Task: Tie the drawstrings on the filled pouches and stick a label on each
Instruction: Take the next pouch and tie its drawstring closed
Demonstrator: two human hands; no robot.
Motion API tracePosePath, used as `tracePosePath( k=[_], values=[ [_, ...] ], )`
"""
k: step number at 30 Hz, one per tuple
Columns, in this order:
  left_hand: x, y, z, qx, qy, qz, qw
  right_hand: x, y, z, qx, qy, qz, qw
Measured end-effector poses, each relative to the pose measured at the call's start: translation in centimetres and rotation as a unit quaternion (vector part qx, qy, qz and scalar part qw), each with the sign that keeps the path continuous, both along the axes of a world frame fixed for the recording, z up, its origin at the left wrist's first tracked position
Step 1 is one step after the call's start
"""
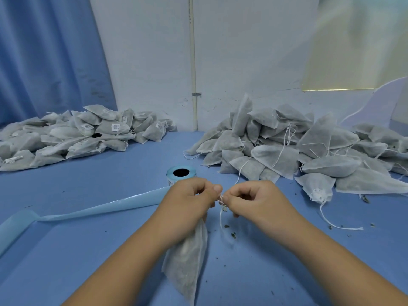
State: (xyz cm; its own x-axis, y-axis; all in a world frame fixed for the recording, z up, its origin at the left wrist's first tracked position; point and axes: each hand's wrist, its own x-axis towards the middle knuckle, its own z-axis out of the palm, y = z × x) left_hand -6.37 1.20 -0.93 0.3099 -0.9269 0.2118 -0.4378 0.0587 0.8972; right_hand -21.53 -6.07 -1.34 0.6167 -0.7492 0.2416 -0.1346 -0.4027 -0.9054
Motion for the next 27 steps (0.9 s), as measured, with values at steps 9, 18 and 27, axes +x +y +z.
tracePosePath(
  k=[9,18,27],
  values=[
    [-0.6,0.3,0.4,0.008,0.151,-0.056,0.987,0.4,0.5,0.1,-0.036,-0.052,-0.06,0.996],
    [-0.9,-0.2,-0.3,-0.029,0.128,0.005,0.991,1.0,1.0,-0.4,-0.176,-0.028,-0.143,0.973],
    [-1.1,-0.3,-0.7,-0.069,0.085,0.04,0.993,0.9,1.2,-0.4,-0.242,-0.017,-0.107,0.964]
  ],
)
